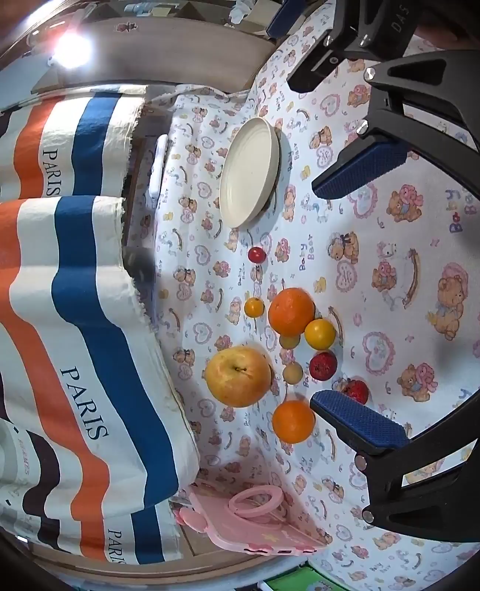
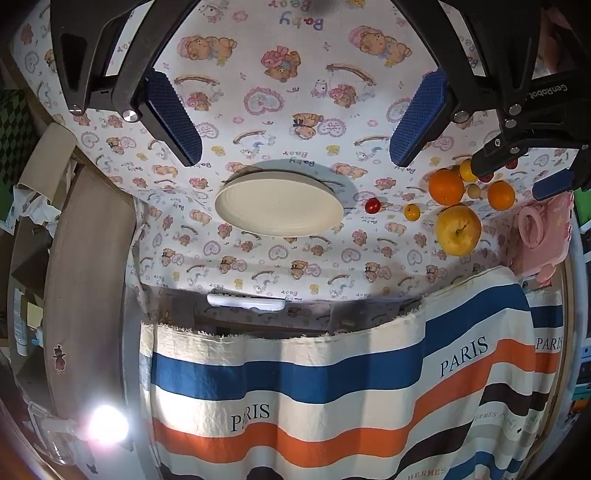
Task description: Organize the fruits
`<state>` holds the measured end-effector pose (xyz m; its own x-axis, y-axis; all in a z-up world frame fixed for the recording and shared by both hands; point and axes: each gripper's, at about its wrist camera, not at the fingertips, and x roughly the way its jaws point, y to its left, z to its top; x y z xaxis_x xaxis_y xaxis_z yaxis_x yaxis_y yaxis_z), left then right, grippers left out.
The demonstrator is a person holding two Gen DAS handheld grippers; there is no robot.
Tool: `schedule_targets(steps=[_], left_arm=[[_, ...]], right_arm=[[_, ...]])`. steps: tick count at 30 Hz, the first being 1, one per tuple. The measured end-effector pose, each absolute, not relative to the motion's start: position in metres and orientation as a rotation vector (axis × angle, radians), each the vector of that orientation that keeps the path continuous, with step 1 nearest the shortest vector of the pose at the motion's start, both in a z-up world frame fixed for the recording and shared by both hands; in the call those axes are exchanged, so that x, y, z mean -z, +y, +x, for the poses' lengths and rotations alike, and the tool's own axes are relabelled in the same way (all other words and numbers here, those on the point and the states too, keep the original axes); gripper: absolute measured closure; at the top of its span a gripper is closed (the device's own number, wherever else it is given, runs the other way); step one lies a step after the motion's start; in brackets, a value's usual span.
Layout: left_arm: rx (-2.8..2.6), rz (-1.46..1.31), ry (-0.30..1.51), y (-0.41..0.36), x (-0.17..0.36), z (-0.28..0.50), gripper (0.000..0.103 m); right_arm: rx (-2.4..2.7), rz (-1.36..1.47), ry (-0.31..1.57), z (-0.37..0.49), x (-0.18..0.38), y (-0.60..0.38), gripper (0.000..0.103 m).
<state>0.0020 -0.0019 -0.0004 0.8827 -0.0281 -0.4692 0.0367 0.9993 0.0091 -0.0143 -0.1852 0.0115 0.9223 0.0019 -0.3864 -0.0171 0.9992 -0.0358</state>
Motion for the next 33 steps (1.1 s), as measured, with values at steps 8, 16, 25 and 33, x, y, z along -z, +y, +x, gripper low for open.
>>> schedule_targets(steps=[8, 16, 25, 33], left_arm=[[0.029, 0.033, 0.462, -0.007, -0.004, -0.003, 0.0], [0.03, 0.013, 0.467, -0.002, -0.005, -0.001, 0.0], [0.027, 0.002, 0.486, 0.002, -0.002, 0.002, 0.0], [0.026, 0.001, 0.489, 0.002, 0.001, 0.003, 0.0]], right_arm=[[-0.01, -0.029, 0.397, -0.012, -0.011, -0.187, 0.001], [-0.007, -0.029, 0.404, -0.011, -0.013, -0.189, 0.0], [-0.009, -0.021, 0.411, -0.009, -0.01, -0.19, 0.0], [-0.009, -0.019, 0.415, -0.007, -0.01, -0.191, 0.0]])
